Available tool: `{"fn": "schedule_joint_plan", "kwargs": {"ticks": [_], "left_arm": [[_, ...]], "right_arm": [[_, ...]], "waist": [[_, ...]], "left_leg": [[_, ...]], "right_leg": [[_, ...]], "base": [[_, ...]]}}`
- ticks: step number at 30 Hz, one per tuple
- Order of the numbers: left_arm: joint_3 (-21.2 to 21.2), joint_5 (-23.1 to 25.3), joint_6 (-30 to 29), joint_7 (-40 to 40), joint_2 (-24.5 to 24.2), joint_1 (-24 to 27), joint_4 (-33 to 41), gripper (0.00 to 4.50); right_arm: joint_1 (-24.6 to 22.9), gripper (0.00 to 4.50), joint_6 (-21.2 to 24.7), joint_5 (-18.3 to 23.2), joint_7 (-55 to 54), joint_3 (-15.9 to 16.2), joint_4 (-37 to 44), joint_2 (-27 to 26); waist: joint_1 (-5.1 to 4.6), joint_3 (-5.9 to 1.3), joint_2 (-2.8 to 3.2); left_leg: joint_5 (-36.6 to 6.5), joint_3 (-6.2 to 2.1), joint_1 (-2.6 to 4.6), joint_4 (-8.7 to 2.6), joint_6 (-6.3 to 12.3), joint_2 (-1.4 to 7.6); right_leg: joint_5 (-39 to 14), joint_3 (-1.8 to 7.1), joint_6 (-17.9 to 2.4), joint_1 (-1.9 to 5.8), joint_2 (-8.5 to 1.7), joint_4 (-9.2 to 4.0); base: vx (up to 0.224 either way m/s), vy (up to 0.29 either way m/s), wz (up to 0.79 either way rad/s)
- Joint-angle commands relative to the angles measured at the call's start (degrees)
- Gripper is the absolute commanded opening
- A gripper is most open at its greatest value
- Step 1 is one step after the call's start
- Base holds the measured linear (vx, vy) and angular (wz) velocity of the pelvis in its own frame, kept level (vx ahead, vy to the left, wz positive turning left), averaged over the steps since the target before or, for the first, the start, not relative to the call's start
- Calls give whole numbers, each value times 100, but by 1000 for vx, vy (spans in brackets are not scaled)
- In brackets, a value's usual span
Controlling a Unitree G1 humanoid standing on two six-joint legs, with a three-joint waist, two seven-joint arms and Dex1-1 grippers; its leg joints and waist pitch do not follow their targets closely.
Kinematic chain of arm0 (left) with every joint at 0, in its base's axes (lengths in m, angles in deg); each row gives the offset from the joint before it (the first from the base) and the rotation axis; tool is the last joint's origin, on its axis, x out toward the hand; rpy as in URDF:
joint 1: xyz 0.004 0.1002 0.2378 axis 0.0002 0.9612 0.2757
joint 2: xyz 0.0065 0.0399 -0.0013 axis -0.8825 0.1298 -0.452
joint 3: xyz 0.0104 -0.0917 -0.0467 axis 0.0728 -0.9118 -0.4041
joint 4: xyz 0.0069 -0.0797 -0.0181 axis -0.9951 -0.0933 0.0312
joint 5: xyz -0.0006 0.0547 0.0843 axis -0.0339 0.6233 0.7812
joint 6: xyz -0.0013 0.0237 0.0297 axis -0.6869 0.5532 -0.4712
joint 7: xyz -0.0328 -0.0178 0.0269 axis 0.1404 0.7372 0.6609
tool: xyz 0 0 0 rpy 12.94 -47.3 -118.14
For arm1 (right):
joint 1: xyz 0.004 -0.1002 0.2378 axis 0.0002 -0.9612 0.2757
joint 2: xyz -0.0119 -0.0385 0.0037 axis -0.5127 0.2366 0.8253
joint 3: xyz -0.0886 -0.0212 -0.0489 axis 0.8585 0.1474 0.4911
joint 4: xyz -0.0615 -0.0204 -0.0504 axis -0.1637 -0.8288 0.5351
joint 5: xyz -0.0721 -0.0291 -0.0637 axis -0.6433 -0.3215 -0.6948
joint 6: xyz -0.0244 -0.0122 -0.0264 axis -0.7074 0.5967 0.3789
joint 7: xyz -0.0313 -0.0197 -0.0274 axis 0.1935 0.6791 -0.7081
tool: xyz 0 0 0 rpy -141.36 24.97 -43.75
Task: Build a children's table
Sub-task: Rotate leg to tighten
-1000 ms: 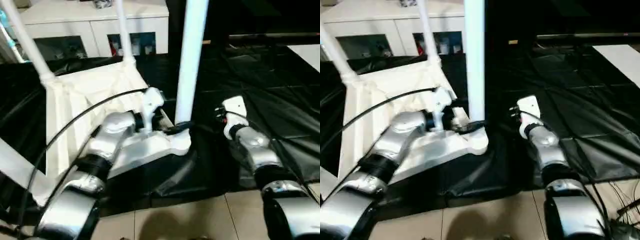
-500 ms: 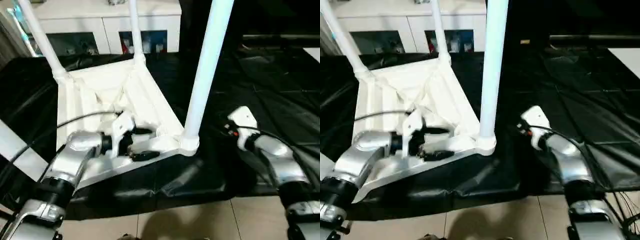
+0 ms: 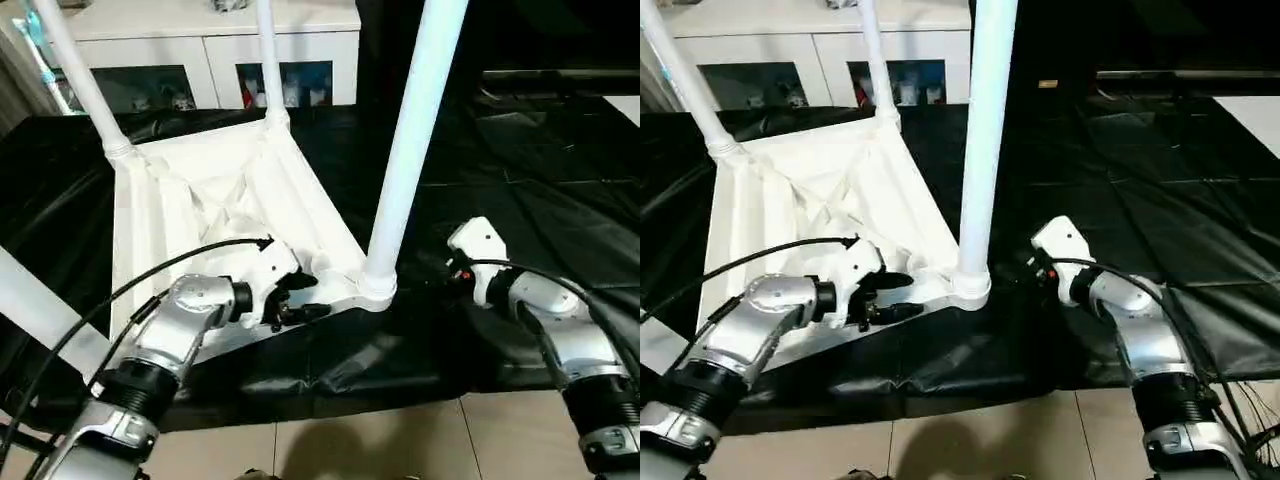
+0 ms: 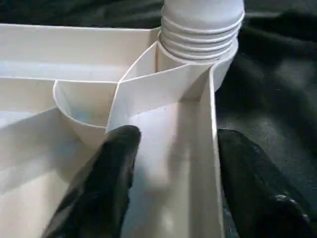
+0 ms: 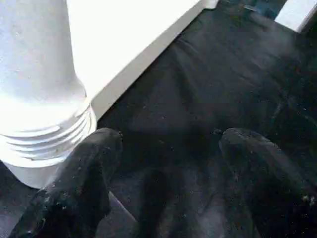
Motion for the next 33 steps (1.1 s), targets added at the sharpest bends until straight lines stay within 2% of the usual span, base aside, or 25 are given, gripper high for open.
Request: {"fn": "schedule_joint_plan", "kwargs": {"ticks": [1,12,13,17,21,24,28,29,30,33], "left_arm": [[103,75,-231,60,-9,99,122,234],[405,312,-846,4,-97,187,451,171],[428,325,-889,-4,-109,198,481,147],[516,390,-1029,49,-161,224,542,117],[578,494,-1065,10,-220,262,600,82],[586,529,-972,-10,-246,266,565,48],[689,581,-777,-162,-357,299,483,34],[725,591,-667,-235,-392,313,436,8],[725,591,-667,-235,-392,313,436,8],[831,660,163,-501,-498,287,208,8]], "right_arm": [[-47,374,67,-51,61,63,148,30],[-90,374,177,-89,1,137,279,66],[-91,374,184,-92,0,139,284,66],[-89,374,200,-99,-30,150,295,59],[-82,374,198,-85,-80,169,289,62],[-76,374,186,-83,-98,166,279,54],[-61,374,176,-89,-115,171,250,41],[-55,374,165,-94,-130,167,234,37],[-55,374,165,-94,-130,167,234,37],[-17,374,123,-75,-204,154,168,34]], "waist": [[-3,-381,-106],[-9,-383,-106],[-8,-384,-107],[-15,-389,-91],[-22,-381,-93],[-35,-378,-92],[-62,-381,-90],[-78,-381,-95],[-82,-380,-95],[-100,-383,-102]], "left_leg": [[-1537,-131,108,-413,303,259],[-1476,-137,107,-408,309,251],[-1471,-134,106,-405,312,248],[-1445,-137,106,-403,325,246],[-1527,-140,108,-410,306,247],[-1587,-145,107,-416,275,240],[-1606,-151,102,-419,273,239],[-1615,-150,98,-418,268,238],[-1618,-152,98,-417,269,234],[-1638,-148,108,-411,284,233]], "right_leg": [[-1918,186,-1182,252,-284,-464],[-1907,188,-1131,247,-272,-468],[-1906,186,-1128,247,-270,-469],[-1807,183,-1167,250,-263,-460],[-1941,181,-1134,250,-264,-475],[-2006,178,-1110,253,-264,-480],[-2020,178,-1095,253,-265,-480],[-2000,178,-1105,255,-266,-477],[-2011,177,-1105,255,-267,-483],[-2077,180,-1082,246,-270,-489]], "base": [[0,0,0],[0,0,0],[0,0,0],[0,0,0],[0,0,0],[0,0,0],[0,0,0],[0,0,0],[0,0,0],[0,0,0]]}}
